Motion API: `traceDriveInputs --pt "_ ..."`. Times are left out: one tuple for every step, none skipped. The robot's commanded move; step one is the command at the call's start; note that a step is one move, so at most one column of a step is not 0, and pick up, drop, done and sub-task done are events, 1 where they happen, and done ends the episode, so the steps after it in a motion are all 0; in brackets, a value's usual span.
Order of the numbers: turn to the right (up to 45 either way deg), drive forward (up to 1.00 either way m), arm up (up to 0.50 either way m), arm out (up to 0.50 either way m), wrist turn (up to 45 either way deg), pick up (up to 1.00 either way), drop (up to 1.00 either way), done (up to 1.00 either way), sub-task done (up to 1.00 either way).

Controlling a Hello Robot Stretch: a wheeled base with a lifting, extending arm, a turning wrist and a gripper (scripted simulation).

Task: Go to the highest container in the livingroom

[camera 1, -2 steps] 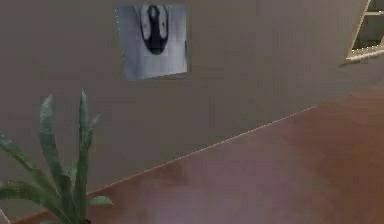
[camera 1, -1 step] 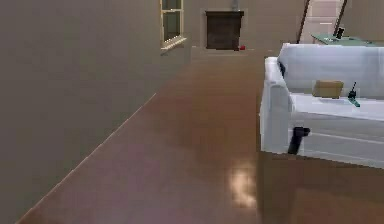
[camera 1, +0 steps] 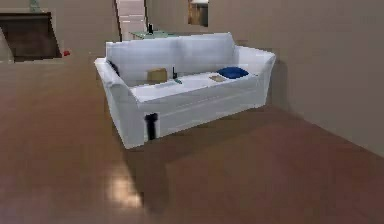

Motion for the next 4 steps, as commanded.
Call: traceDriveInputs --pt "33.0 0.0 0.0 0.0 0.0 0.0 0.0 0.0 0.0" --pt "0.0 0.6 0.0 0.0 0.0 0.0 0.0 0.0 0.0" --pt "21.0 0.0 0.0 0.0 0.0 0.0 0.0 0.0 0.0" --pt "0.0 0.5 0.0 0.0 0.0 0.0 0.0 0.0 0.0"
